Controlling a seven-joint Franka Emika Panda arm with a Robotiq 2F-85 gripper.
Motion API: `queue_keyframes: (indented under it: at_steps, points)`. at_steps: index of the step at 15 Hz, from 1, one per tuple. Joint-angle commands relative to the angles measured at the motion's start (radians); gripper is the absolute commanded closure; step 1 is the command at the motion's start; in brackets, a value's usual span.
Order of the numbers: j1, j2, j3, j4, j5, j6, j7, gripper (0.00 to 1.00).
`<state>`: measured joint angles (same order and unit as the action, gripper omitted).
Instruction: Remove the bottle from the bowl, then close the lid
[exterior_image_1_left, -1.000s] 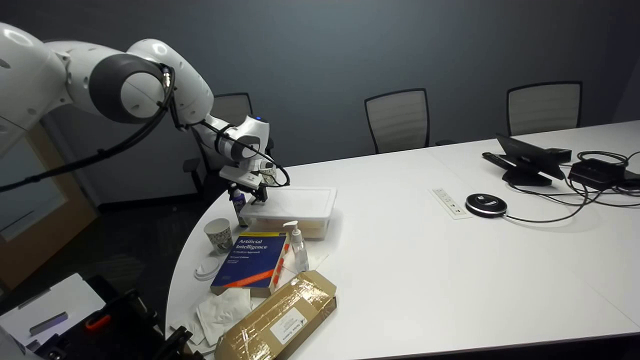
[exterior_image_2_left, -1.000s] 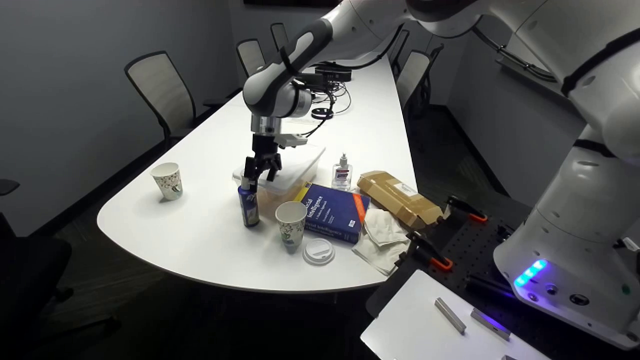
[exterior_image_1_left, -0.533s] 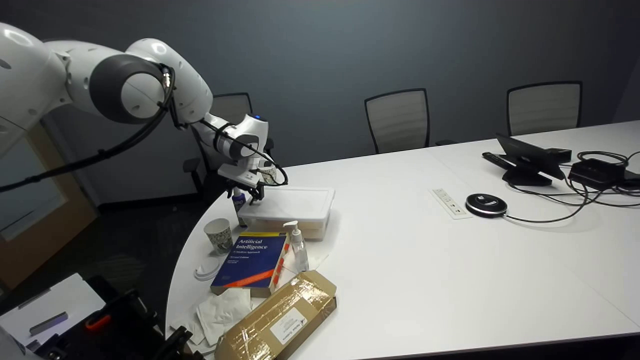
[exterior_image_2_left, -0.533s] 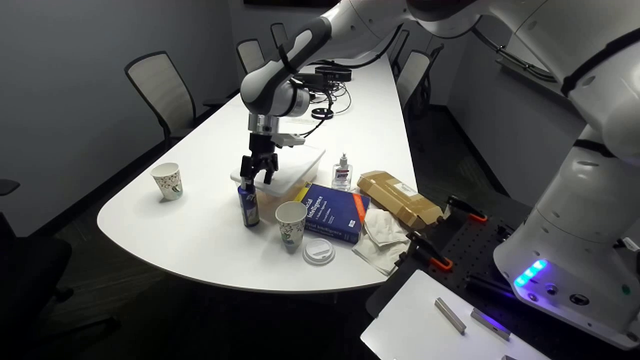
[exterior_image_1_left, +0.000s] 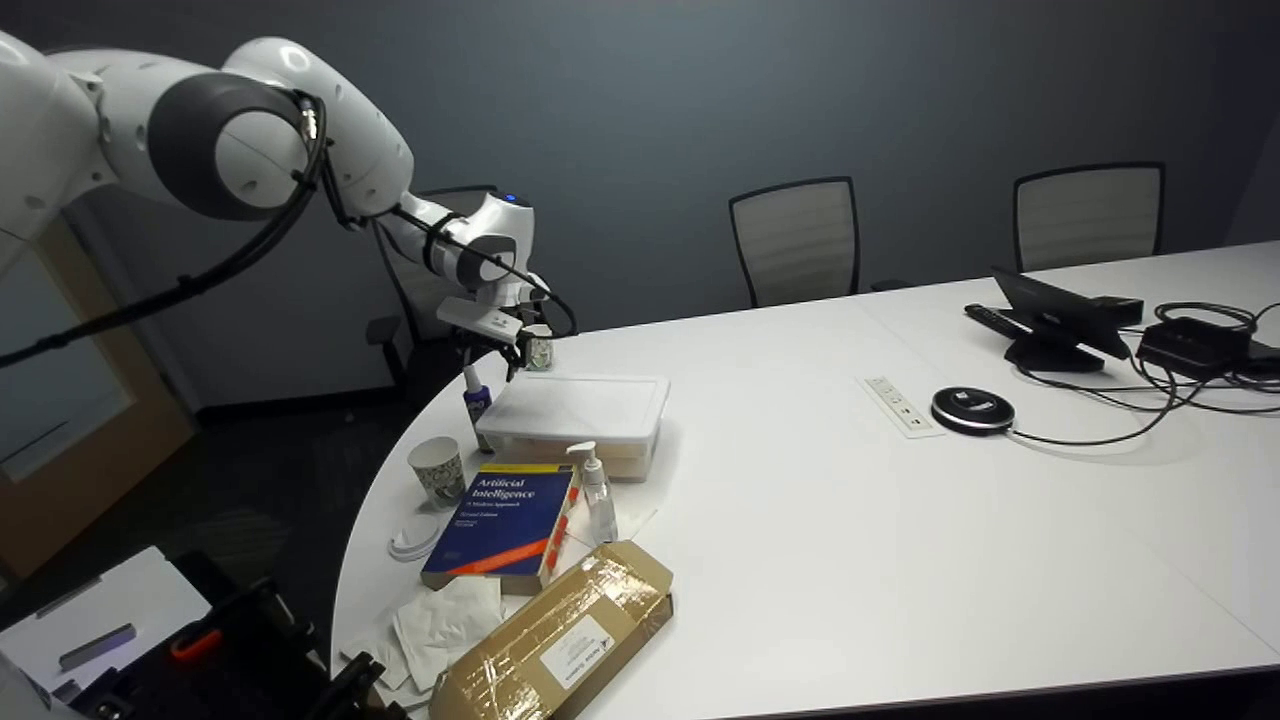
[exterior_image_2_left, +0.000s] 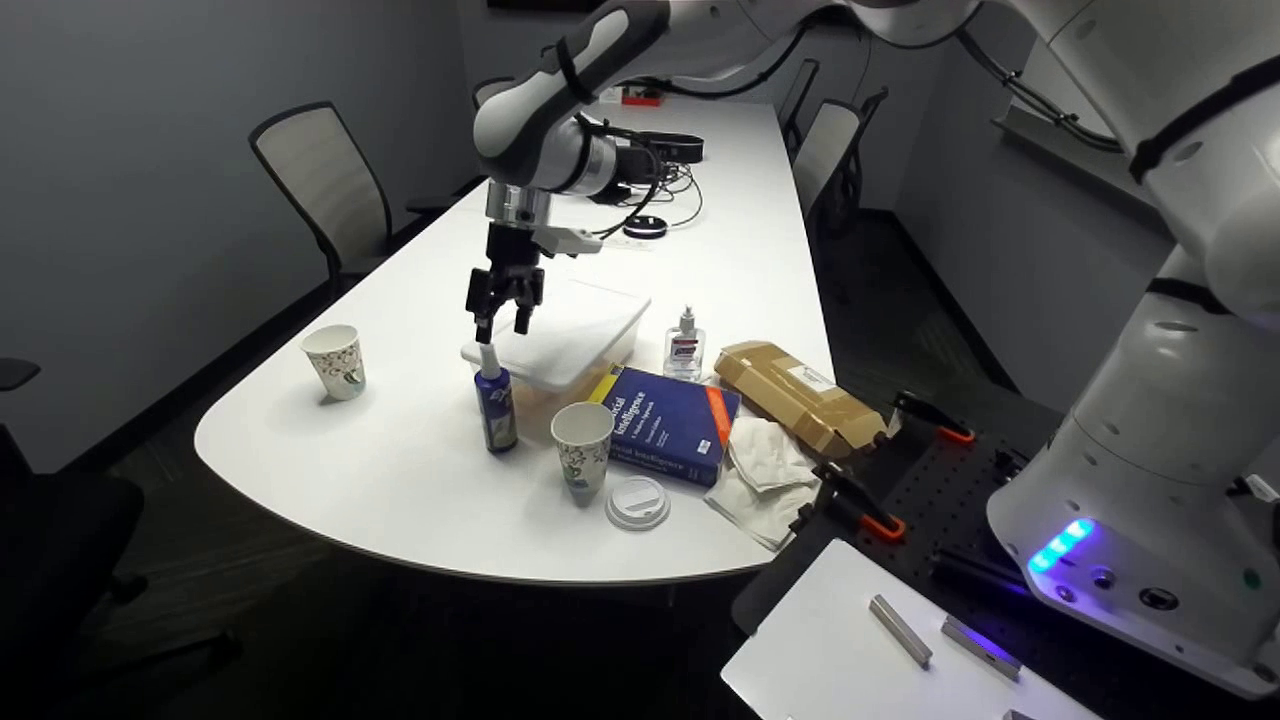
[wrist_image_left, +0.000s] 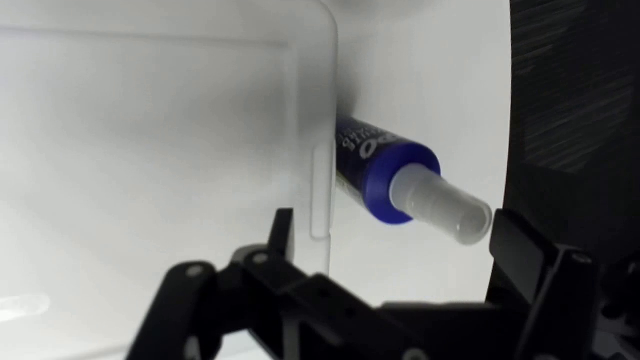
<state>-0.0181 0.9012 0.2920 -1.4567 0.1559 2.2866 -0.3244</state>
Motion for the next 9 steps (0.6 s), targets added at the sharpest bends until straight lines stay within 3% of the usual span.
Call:
queue_keyframes:
  at_steps: [1,3,9]
  points:
    - [-0.006,-0.134,-0.007,-0.094,0.044,0.003,0.030,0.00]
    - [0.001,-0.204,-0.023,-0.137,0.057,0.010,0.072,0.00]
    - [0.111,-0.425,-0.177,-0.301,-0.029,0.023,0.405,0.00]
